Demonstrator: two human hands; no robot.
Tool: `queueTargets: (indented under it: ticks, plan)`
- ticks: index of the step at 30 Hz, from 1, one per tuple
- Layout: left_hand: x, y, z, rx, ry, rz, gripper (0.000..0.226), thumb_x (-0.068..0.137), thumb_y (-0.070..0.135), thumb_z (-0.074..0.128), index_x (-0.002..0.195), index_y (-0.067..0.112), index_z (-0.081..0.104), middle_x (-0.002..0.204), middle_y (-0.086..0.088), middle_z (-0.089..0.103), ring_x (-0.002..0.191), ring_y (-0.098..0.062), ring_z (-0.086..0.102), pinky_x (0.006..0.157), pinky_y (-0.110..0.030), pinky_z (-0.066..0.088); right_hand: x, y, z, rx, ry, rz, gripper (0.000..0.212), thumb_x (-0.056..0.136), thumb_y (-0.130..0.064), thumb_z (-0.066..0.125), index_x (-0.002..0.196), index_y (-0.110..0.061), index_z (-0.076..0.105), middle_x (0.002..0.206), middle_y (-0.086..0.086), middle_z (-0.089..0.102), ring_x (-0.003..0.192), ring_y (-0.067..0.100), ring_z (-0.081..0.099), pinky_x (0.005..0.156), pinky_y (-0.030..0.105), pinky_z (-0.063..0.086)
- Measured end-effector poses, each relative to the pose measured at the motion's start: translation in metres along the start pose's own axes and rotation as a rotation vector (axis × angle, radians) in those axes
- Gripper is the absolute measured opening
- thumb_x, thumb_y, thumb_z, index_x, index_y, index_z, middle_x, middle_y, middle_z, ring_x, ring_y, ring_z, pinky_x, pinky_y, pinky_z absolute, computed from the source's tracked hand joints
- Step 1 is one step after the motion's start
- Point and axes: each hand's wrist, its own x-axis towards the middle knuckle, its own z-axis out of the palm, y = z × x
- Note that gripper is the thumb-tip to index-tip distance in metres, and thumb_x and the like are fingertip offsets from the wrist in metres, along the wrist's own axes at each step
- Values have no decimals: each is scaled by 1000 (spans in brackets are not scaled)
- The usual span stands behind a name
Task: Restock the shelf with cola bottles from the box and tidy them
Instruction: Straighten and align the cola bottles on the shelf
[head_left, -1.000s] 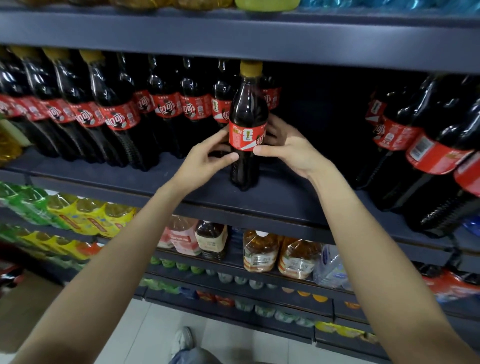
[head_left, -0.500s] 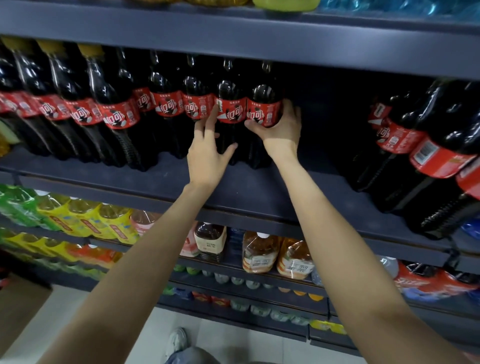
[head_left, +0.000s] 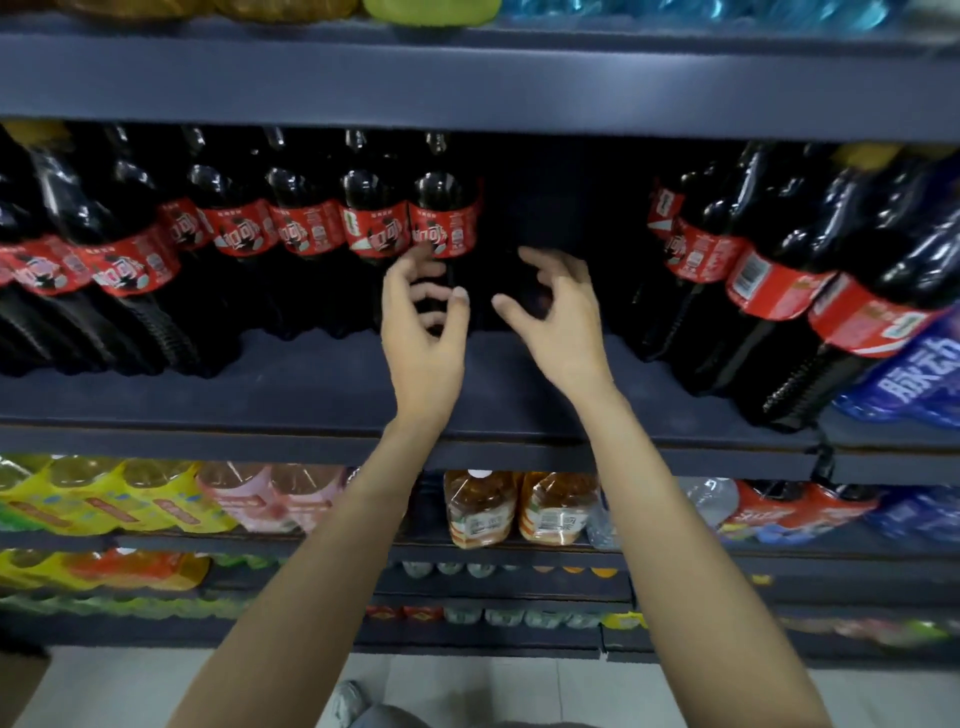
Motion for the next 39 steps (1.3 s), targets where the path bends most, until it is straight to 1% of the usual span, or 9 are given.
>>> queueTargets:
  ticks: [3,7,13,15,19,24,30,35,39]
  plan:
    - [-9,13,41,-113,-269,-19,34,92,9,57,124,14,47,105,6,57,96,-3,56,82,-18,47,-45,20,-49,-39,263,-42,33,88,-15,61,121,-13,59,116,2,57,107,12,56,93,35,48]
    - [-12,19,109,-89,-600,-74,67,83,14,70,140,18,34,127,1,51,116,-8,50,99,-22,41,-78,42,-95,-161,582,17,31,89,-10,57,119,-8,58,112,5,61,105,18,57,93,32,46]
    - [-9,13,170,-87,-666,-107,95,74,23,75,148,15,17,148,-10,33,135,-20,36,112,-36,33,-88,58,-139,-341,820,56,49,84,-12,63,130,-3,47,128,15,48,119,28,43,100,12,27]
    - [-8,10,173,-59,-622,-109,90,77,22,76,148,12,21,147,-10,35,134,-20,37,112,-36,33,-84,67,-149,-292,779,105,64,82,-16,69,137,-3,38,134,15,43,126,27,40,105,12,26]
    - [-10,7,163,-33,-555,-77,90,70,39,75,145,19,29,143,-7,41,130,-20,44,108,-45,39,-68,82,-160,-154,578,166,90,79,-20,74,148,-11,17,150,7,32,137,20,34,112,38,32]
    - [-18,11,122,-53,-484,-101,86,66,42,80,138,38,32,137,-1,46,122,-13,50,103,-43,45,-69,77,-163,-117,573,205,90,77,-15,76,147,-16,20,142,2,47,124,8,45,92,9,31]
    - [-24,14,49,-30,-472,-131,79,79,25,75,144,24,32,139,2,43,116,-14,48,88,-21,44,-103,34,-155,-165,447,151,93,68,-35,82,142,-36,25,121,-2,62,112,15,56,88,35,47]
    - [-26,20,-21,75,-379,-144,78,77,30,76,143,31,34,138,2,46,111,-3,51,87,-18,45,-91,-2,-113,75,144,111,87,69,-32,82,137,-41,28,102,-38,48,88,-21,51,74,2,39]
    - [-26,20,-79,169,-170,-164,79,76,32,76,142,28,34,137,3,48,112,-6,51,92,-23,47,-72,-24,-56,176,-4,88,89,68,-29,83,137,-40,27,103,-28,55,98,-6,55,78,7,41]
